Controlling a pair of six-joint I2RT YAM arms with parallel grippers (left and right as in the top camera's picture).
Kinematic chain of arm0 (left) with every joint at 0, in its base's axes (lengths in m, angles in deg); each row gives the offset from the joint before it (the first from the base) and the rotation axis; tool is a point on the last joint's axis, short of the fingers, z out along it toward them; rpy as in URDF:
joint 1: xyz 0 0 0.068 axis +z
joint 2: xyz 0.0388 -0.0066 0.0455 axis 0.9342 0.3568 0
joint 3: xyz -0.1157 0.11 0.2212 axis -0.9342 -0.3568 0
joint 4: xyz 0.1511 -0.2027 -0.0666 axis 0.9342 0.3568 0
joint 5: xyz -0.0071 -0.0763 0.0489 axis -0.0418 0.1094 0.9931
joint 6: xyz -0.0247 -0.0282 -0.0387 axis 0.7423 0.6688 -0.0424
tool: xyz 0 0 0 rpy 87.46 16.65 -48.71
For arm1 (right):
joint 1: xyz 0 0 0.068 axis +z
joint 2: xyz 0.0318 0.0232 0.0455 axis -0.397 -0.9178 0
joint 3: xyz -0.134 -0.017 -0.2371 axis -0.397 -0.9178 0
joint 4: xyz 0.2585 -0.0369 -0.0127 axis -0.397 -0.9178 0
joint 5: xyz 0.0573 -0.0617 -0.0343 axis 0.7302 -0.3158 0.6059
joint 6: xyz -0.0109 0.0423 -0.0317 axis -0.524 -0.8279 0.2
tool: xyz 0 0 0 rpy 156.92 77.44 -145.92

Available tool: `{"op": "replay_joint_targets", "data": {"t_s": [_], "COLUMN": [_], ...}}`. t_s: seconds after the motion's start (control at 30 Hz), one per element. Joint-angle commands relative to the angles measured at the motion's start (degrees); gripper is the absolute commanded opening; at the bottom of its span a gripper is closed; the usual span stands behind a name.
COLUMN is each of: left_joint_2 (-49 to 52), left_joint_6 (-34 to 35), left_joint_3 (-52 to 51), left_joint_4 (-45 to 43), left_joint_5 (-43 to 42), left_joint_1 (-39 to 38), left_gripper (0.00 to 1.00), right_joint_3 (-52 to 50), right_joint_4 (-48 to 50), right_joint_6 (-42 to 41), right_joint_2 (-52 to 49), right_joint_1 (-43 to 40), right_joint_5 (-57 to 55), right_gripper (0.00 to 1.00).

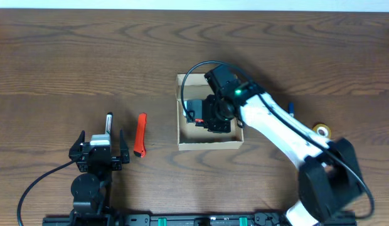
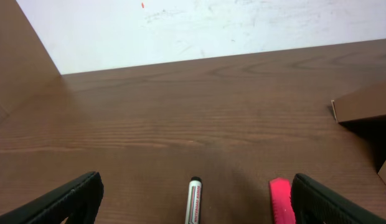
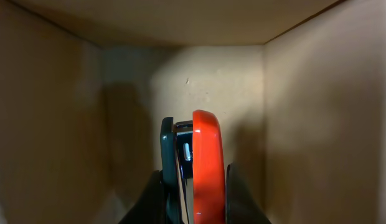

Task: Pack container
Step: 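Lift the red stapler and lower it into the cardboard box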

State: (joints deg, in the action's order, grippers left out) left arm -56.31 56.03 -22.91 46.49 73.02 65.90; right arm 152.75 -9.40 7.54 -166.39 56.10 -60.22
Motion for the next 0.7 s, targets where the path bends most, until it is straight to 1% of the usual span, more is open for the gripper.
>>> {"op": "replay_joint_targets", "data": {"t_s": [0.0, 0.2, 0.33, 0.4, 0.43, 0.47, 0.5, 0.67], "left_joint_2": [-0.42, -0.42, -0.42, -0.42, -0.42, -0.42, -0.42, -0.42], "left_joint_6": [-0.98, -0.98, -0.98, -0.98, -0.98, -0.96, -0.98, -0.98], "left_joint_3": [-1.62, -1.64, -1.64, -1.62, -1.62, -1.62, -1.62, -1.62], "left_joint_4": [0.44, 0.44, 0.46, 0.46, 0.46, 0.46, 0.46, 0.44], "left_joint_5": [-0.24, -0.24, -0.24, -0.24, -0.24, -0.24, -0.24, -0.24], "left_joint_1": [-0.04, -0.04, -0.04, -0.04, -0.04, -0.04, -0.04, -0.04], "left_gripper": [0.95, 0.96, 0.95, 0.95, 0.95, 0.95, 0.95, 0.95], "right_joint_3": [0.72, 0.72, 0.76, 0.83, 0.92, 1.01, 1.38, 2.29], "right_joint_4": [1.31, 1.11, 1.01, 0.81, 0.72, 0.74, 0.76, 0.70], "right_joint_6": [1.03, 1.03, 1.01, 0.94, 0.37, -0.76, -4.26, -15.61], "right_joint_2": [-4.39, -9.25, -8.70, -7.89, -7.32, -6.67, -4.96, 1.18], "right_joint_1": [0.07, 0.09, 0.17, 0.17, 0.17, 0.17, 0.17, 0.09], "right_joint_5": [1.05, 1.84, 1.77, 1.77, 1.77, 1.79, 1.81, 1.75], "right_gripper": [0.01, 0.01, 0.02, 0.04, 0.11, 0.28, 0.44, 0.72]}}
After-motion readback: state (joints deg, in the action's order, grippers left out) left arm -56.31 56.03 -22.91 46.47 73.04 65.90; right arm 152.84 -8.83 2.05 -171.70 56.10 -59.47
